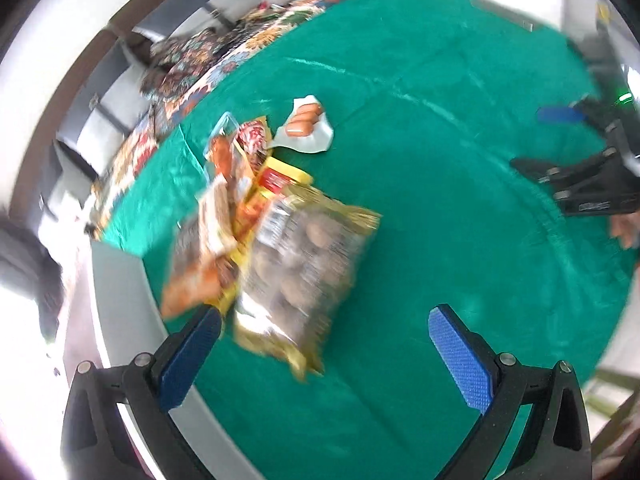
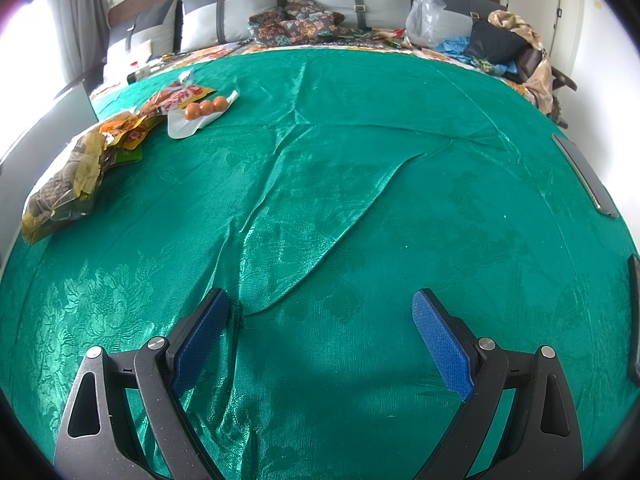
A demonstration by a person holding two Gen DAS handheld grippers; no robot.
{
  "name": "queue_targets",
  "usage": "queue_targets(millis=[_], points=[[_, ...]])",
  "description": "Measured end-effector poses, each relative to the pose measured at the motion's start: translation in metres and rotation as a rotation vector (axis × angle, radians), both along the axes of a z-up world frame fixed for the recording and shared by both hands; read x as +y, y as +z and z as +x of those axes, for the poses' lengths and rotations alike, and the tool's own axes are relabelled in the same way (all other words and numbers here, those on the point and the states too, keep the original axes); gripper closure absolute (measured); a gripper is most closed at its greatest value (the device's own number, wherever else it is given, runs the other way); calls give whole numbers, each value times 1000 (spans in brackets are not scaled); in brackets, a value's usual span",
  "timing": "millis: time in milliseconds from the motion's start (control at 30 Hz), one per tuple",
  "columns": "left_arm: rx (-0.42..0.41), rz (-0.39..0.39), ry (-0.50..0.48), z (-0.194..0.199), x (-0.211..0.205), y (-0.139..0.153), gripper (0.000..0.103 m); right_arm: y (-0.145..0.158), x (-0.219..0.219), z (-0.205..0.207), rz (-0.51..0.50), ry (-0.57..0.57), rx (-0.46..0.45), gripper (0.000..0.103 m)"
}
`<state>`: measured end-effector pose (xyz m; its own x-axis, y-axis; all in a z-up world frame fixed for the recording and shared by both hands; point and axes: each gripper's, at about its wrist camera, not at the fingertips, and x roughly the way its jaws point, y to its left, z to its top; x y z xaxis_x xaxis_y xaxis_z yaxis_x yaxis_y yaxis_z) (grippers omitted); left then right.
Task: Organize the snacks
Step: 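Lower the left tool onto the gold-and-clear snack bag and grasp it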
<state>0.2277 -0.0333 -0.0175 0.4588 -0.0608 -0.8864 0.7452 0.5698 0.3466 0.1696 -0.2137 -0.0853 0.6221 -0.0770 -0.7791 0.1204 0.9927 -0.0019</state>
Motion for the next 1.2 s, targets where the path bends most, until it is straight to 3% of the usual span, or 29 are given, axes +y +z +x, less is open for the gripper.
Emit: queue_targets(millis=[133, 367, 933, 1200], points=[[75, -39, 29, 38, 0, -5, 0, 0, 0, 0, 0, 0, 0, 8], [120, -27, -6, 48, -1, -24, 0, 0, 0, 0, 0, 0, 0, 8], [96, -95, 114, 67, -6, -42, 0, 0, 0, 1, 1, 0, -1, 8], [60, -88, 105, 63, -10, -42, 0, 0, 0, 1, 2, 0, -1, 8]])
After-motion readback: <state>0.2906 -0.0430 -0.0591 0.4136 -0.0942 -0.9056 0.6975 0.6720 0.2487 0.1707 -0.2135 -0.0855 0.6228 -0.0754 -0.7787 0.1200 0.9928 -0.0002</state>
